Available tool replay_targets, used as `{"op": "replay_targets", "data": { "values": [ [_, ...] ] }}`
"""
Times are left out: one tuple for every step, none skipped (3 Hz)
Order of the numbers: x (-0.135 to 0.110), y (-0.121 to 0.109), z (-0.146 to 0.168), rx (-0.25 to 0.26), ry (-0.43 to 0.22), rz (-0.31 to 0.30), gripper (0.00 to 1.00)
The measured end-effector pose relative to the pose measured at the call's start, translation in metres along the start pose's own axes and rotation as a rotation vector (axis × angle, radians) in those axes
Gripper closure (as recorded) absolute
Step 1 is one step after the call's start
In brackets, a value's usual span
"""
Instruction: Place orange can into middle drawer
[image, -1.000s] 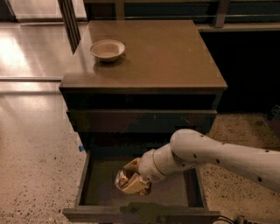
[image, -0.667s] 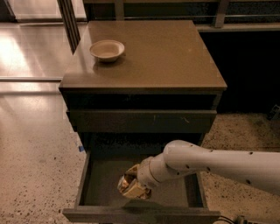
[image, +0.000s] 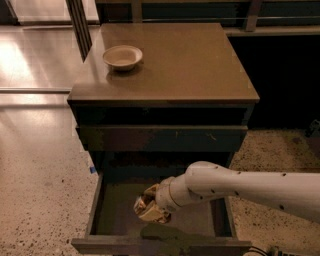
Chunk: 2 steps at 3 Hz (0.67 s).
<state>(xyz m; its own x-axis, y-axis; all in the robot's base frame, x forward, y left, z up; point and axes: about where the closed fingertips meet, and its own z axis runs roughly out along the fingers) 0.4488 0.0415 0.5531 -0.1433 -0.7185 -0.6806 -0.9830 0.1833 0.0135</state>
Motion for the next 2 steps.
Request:
{"op": "replay_targets", "data": {
  "values": [
    [0.003,-0.015,0.02,0.004,0.0,-0.022,1.0],
    [0.008,-0.053,0.062,0.008,0.018,-0.053,1.0]
  ]
}}
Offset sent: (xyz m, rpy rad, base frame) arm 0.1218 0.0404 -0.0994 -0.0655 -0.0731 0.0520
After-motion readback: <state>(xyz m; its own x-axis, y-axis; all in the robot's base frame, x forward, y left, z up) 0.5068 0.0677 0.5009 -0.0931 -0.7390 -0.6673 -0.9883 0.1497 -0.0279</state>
